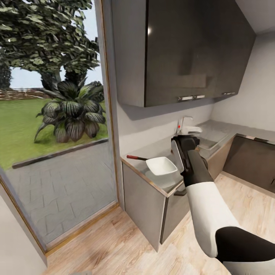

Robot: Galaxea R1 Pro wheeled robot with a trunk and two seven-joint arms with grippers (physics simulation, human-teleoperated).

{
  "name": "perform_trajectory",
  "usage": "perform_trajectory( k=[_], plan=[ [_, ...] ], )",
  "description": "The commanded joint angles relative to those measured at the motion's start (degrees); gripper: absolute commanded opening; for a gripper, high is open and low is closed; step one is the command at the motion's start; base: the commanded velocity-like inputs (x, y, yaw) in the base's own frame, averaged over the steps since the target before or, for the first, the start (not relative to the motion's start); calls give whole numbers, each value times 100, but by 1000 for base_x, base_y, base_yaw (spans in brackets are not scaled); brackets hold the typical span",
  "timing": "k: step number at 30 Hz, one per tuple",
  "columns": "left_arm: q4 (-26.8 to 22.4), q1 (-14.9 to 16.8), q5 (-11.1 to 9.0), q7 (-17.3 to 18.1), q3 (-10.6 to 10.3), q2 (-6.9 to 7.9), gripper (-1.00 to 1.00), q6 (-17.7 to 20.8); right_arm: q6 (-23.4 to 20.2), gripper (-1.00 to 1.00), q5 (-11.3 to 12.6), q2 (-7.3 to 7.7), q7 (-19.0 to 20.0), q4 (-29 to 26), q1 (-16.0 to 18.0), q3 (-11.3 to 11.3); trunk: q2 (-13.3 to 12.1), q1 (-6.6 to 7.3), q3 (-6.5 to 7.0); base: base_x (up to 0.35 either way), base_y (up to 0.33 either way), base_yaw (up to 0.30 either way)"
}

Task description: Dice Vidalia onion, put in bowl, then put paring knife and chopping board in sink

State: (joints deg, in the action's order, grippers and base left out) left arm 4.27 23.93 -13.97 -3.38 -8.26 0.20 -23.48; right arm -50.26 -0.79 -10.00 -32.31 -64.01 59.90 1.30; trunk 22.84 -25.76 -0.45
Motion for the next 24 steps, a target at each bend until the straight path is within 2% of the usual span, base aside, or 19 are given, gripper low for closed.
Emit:
perform_trajectory(
  k=[1,5,7,13,18,24],
  plan=[
    [21,9,-36,-10,-48,-2,100,-34,-31,100,84,0,-18,29,9,8,7,-3,-5,33,0,0],
    [21,8,-36,-14,-46,-2,100,-34,-7,100,695,0,-20,98,19,18,7,-3,-5,110,0,0],
    [21,8,-36,-23,-44,-2,100,-34,-3,100,868,0,-21,111,21,34,7,-3,-5,203,0,0],
    [21,8,-36,-47,-42,21,100,-34,5,100,959,0,-10,305,22,60,7,-3,-5,224,69,0],
    [21,8,-36,-56,-36,103,100,-34,7,100,966,0,-4,426,22,103,7,-3,-5,183,36,0],
    [21,7,-36,-57,-36,128,100,-34,8,100,1029,0,-3,455,22,328,7,-3,-5,225,5,0]
  ],
)
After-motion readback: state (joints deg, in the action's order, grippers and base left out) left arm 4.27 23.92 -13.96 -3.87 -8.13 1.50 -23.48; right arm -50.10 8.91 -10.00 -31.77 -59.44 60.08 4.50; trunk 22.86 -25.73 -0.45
